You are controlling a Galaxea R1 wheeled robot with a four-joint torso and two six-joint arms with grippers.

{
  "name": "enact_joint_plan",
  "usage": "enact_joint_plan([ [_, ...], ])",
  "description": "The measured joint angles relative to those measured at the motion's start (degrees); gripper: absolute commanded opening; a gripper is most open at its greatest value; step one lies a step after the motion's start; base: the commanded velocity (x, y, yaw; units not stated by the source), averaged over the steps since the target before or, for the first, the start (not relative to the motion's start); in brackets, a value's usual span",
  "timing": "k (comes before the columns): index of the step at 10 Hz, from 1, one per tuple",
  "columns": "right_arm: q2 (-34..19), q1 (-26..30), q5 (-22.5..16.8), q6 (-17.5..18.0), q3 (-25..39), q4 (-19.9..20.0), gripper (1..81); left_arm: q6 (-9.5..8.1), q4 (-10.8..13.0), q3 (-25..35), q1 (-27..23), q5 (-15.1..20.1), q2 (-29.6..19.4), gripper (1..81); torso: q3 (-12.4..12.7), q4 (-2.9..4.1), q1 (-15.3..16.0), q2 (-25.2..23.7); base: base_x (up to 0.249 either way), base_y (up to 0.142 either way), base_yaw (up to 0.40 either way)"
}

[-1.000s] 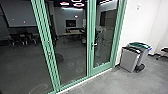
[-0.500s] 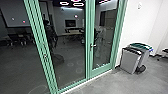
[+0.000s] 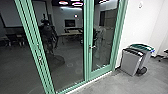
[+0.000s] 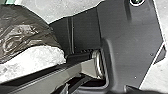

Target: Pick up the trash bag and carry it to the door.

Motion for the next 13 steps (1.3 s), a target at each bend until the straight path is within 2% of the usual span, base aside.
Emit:
enact_joint_plan([
  [13, 0.33, 0.02, 0.00, 0.00, -0.74, 0.00, 81.1, 0.00, 0.00, -0.05, 0.00, 0.00, 0.01, 1.0, 0.00, 0.00, 0.00, 0.00, 0.168, -0.068, 0.000],
])
